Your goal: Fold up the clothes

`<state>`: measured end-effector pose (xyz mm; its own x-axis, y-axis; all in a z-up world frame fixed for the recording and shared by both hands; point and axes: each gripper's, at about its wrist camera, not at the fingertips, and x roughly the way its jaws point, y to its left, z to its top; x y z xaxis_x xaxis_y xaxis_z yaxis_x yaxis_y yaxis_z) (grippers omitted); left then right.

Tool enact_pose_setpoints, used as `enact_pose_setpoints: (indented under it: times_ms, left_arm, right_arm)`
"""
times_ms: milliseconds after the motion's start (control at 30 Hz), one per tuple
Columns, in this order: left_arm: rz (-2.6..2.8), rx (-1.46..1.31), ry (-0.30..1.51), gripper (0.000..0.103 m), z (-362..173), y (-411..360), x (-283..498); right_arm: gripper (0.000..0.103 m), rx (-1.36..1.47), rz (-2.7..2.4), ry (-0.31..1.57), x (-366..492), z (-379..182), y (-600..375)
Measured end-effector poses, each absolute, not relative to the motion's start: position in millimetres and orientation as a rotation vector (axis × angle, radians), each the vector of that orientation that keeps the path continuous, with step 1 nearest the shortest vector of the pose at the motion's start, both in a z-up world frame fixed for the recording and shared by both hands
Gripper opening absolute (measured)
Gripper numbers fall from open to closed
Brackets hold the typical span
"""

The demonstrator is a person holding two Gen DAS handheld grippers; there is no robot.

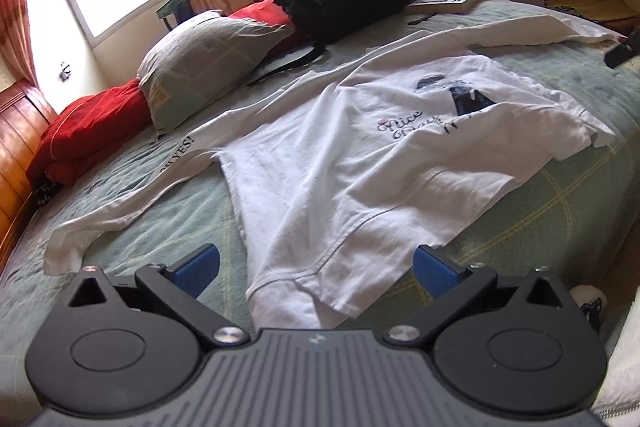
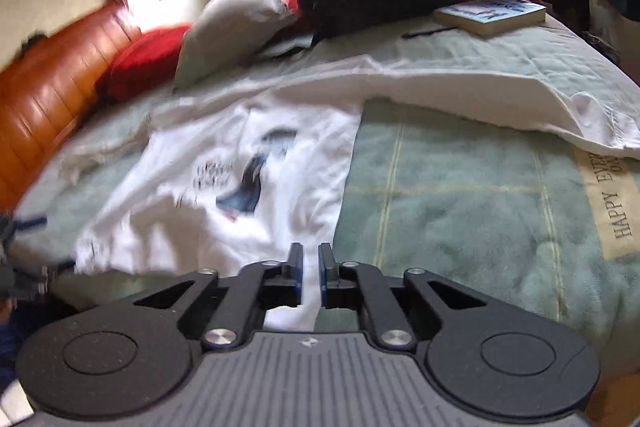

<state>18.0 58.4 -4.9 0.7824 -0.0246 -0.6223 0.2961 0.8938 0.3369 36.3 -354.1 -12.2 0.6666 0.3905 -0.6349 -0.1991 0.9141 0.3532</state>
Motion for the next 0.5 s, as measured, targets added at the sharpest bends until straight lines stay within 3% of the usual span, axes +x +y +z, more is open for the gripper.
enact_pose_setpoints:
  times_ms: [67,133,200,267,300,400,500]
  left_arm:
    - [-0.166,0.423,0.663,0.102,-5.3,63.4,17.5]
    - [-0.152,0.404,0.674,0.102,-5.4,68.1,19.1]
    - [-0.140,0.383,0.685,0.102,-5.2,72.5,20.2]
    - [-0.136,0.360,0.695,0.102,-4.9,76.9,21.2]
    - [-0.134,0.349,0.701,0.102,-5.1,79.2,22.2]
    - [-0.129,0.334,0.723,0.102,-7.3,82.2,25.0]
    - [-0.129,0.348,0.733,0.102,-10.1,81.7,26.0]
  right_arm:
    - [0.017,0.290,0.369,0.773,52.9,-21.9,-357.3]
    - [0.032,0.333,0.387,0.799,73.1,-38.8,-357.6]
    - [0.039,0.387,0.404,0.841,94.5,-59.0,-356.7]
    - [0.039,0.420,0.399,0.886,109.1,-78.8,-351.7]
    - [0.037,0.429,0.391,0.905,114.6,-86.8,-347.8]
    - [0.008,0.431,0.373,0.884,117.6,-86.9,-344.7]
    - [0.007,0.387,0.300,0.861,113.6,-78.0,-353.8]
